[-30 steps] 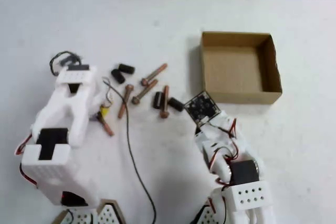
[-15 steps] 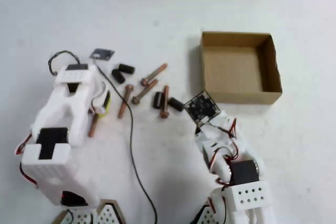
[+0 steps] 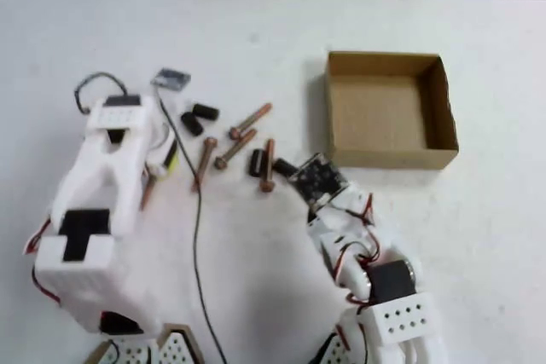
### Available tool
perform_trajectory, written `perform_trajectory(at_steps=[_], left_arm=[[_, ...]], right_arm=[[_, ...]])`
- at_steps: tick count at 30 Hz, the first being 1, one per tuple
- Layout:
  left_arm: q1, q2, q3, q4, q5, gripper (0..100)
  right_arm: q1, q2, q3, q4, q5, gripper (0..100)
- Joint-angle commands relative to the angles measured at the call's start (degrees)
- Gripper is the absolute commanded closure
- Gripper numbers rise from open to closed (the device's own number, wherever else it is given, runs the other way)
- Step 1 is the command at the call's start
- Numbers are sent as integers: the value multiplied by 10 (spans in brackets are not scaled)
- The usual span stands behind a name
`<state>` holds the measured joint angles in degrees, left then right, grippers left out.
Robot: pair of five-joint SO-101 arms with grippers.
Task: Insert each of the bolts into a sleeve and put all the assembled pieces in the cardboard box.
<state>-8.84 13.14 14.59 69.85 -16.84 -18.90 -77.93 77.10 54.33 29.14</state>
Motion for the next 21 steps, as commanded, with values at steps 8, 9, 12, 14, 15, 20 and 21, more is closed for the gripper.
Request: perform_trajectory(at_steps=[8, 9, 12, 14, 15, 20, 21], left_arm=[[6, -234, -75, 92, -8, 962], [6, -255, -69, 91, -8, 962], [17, -313, -49, 90, -8, 962], [32, -348, -29, 90, -8, 962], [37, -366, -18, 89, -8, 962], [59, -444, 12, 66, -3, 962], [63, -458, 16, 59, -2, 962]], right_arm=[[-102, -6, -5, -93, -4, 982], [-109, -6, -5, -102, -4, 982], [-138, -6, -5, -127, -4, 982], [-160, -6, -5, -143, -13, 982], [-168, -6, -5, -155, -29, 982], [-182, -6, -5, -226, -107, 982], [-181, -6, -5, -240, -119, 982]])
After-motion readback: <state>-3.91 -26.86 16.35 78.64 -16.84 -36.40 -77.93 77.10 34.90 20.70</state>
